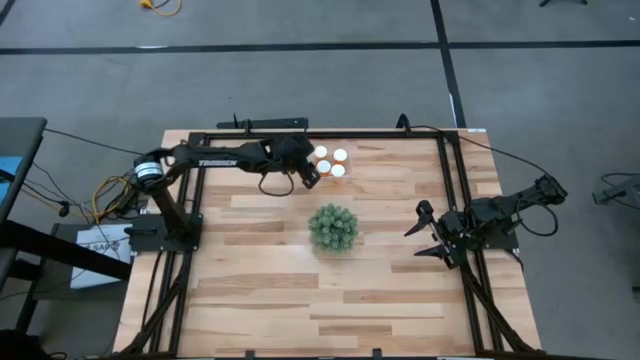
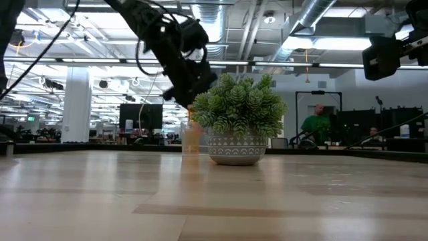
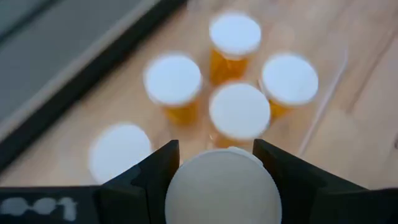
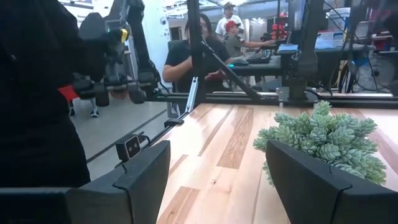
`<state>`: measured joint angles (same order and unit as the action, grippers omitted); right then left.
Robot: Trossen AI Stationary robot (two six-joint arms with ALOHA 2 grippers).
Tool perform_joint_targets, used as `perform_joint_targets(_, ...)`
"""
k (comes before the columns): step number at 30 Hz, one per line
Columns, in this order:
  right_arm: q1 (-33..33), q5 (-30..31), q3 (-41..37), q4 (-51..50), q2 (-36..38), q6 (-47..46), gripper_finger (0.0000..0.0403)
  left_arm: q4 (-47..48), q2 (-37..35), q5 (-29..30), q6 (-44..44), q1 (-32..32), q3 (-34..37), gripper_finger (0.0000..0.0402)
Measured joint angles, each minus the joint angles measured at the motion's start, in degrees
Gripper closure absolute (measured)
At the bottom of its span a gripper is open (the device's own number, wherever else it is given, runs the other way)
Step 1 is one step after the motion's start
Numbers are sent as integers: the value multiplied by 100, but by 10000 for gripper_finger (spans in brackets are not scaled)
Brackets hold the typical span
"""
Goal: Pick and place pill bottles into a basket
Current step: Put the orange pill bottle into the transparent bin
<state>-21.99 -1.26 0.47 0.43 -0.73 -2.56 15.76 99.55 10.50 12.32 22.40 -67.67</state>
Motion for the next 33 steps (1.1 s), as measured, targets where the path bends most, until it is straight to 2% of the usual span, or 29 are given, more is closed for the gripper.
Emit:
perform_joint_targets(9, 0, -8, -1, 2, 4, -1, 143, -123, 492, 53, 23, -10, -2, 219)
perform_joint_targets(19, 0, -7, 0, 0, 0, -1, 143, -149, 662, 229, -90, 11, -3, 217)
perform_joint_targets(27, 1, -11, -2, 0, 0, -1, 143, -197, 659, 339, -111, 46, -3, 190)
perform_joint_targets(33, 1, -11, 0, 0, 0, -1, 143, -325, 657, 192, -72, 43, -3, 174)
